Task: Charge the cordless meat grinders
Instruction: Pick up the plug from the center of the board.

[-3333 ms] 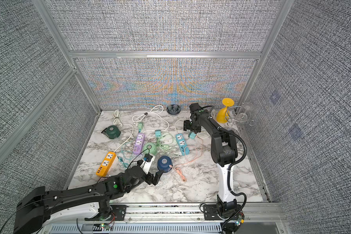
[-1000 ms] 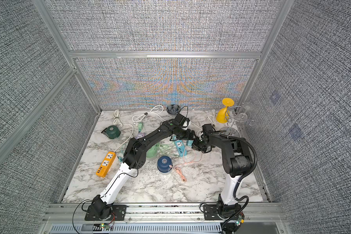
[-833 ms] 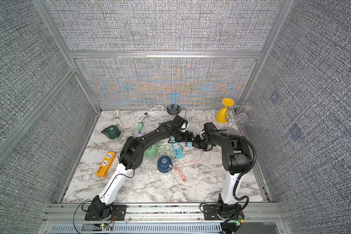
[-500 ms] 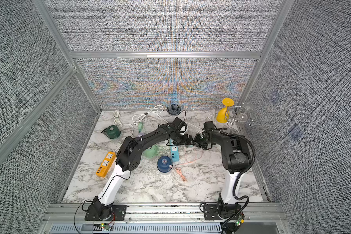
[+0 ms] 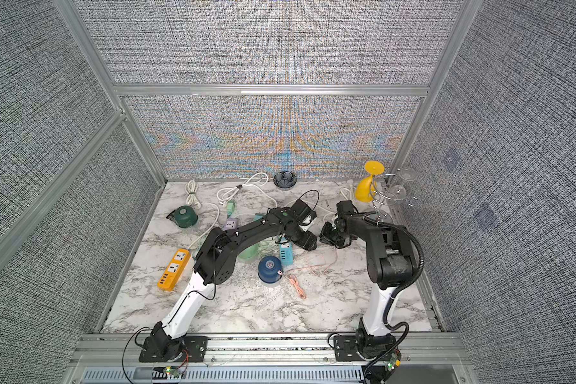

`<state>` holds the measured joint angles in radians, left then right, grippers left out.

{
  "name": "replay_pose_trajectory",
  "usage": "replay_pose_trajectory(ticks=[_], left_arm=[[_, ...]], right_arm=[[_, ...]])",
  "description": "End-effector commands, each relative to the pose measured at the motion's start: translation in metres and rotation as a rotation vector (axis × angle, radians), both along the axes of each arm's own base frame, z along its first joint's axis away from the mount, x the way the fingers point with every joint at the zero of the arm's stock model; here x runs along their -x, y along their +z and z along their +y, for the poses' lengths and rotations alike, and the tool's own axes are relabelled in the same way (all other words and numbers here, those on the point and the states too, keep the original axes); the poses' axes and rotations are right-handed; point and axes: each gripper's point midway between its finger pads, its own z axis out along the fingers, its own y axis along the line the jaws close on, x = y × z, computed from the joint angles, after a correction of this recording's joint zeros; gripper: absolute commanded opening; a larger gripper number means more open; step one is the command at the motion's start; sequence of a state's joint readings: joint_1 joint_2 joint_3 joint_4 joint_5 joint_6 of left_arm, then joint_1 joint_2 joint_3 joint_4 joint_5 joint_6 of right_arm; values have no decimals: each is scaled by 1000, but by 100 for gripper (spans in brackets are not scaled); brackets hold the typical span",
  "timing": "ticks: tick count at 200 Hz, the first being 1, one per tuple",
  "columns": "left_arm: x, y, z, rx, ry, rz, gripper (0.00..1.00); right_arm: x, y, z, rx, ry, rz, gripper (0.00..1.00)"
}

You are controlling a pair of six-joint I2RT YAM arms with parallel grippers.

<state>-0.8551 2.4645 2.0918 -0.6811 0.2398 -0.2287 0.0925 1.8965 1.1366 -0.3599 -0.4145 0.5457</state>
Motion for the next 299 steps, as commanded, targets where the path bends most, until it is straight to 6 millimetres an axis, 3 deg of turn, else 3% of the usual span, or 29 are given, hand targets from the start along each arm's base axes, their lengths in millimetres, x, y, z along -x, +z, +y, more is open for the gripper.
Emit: replay_pose_trajectory(ticks=[1,32,60,106,142,162,198,231,268,299], left_arm=[[-8,-6,12,-77,-31,-79,86],[-11,-7,11,-128,-131,-161,94],[-5,-17,8,-170,-233,-193,94],[1,-24,1,-172,-300,-226,82],[3,-22,-3,-153,-314,-228,67],[5,-25,-2,-152,-318,-221,52],[7,-25,4,-169,-304,-217,26],[3,2,10,-136,-270,-275,17],[3,59,17,-75,-258,-378,15],[12,116,26,-3,-274,-480,14]], right_arm=[[4,1,-2,12,9,2,11],[6,1,-4,10,10,2,13],[7,2,-4,4,11,3,13],[9,3,-3,-10,12,2,13],[11,7,-3,-15,11,-3,14],[14,13,-2,-26,10,-12,15],[22,49,-7,-42,-1,-75,25],[43,103,-26,-38,-31,-180,41],[71,160,-54,-23,-78,-311,68],[75,198,-49,-64,-31,-394,77]])
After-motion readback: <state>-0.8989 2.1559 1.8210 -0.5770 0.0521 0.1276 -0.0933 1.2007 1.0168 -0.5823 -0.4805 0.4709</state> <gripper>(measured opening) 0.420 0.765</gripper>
